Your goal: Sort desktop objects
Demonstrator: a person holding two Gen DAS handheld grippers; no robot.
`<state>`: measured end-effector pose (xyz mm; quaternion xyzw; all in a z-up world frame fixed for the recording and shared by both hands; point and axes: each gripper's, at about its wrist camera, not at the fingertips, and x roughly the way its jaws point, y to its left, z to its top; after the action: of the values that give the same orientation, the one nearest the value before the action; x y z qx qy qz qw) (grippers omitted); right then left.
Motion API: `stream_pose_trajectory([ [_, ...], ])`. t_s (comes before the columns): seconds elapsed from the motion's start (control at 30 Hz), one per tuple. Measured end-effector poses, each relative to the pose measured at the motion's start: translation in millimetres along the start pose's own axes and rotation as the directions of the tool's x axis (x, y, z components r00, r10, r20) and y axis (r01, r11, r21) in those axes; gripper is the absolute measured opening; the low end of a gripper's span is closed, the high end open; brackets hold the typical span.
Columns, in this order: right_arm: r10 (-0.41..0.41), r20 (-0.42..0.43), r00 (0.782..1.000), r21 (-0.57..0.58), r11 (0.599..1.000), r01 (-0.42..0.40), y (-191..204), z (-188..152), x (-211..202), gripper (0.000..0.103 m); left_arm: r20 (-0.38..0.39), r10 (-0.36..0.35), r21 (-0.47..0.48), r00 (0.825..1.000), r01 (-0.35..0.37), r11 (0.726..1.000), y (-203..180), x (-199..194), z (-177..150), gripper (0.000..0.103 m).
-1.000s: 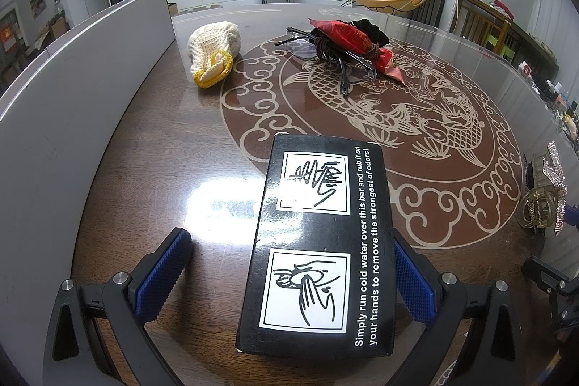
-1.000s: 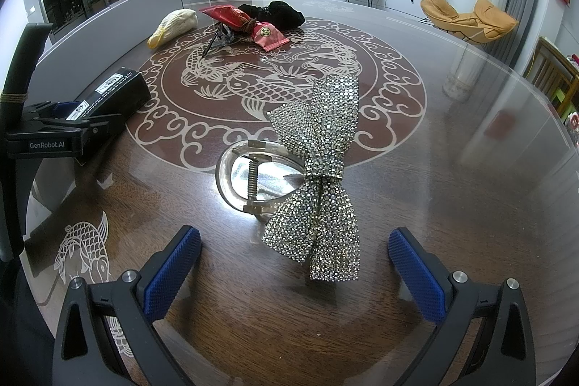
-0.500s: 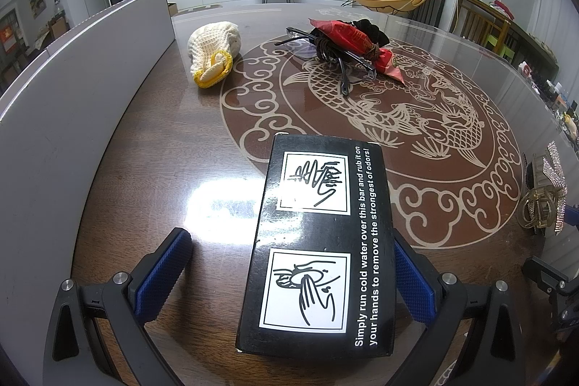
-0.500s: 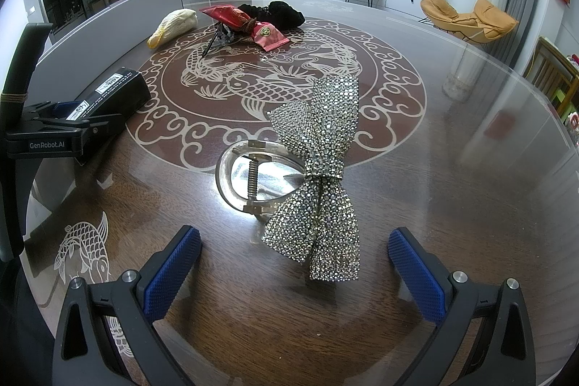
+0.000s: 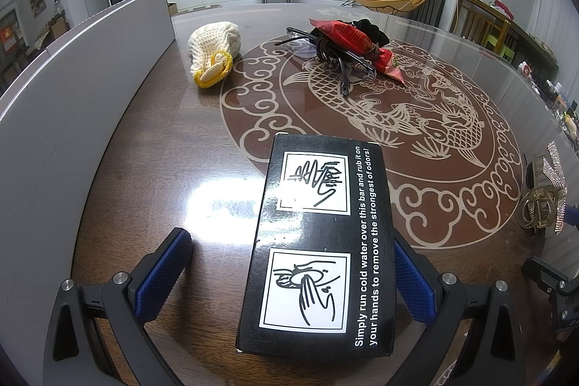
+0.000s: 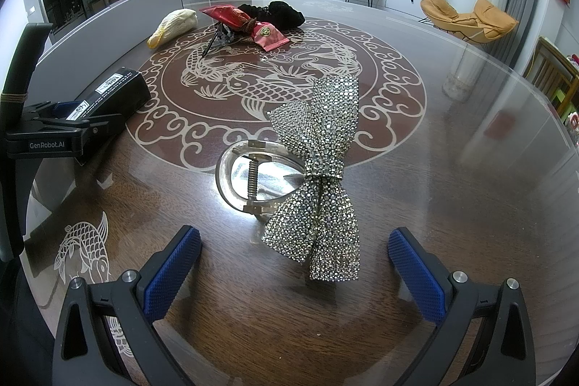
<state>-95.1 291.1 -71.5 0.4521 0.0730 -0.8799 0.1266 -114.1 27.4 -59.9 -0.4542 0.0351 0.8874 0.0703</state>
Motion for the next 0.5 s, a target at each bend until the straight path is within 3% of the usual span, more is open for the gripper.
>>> stream_pose_trajectory([
  [0.5,0.0,0.0,1.0,0.0,1.0,0.0,0.0,0.5,-0.1,0.103,0.0,0.0,0.0,1.0,0.0,1.0,0.0,0.5,0.0,0.103],
])
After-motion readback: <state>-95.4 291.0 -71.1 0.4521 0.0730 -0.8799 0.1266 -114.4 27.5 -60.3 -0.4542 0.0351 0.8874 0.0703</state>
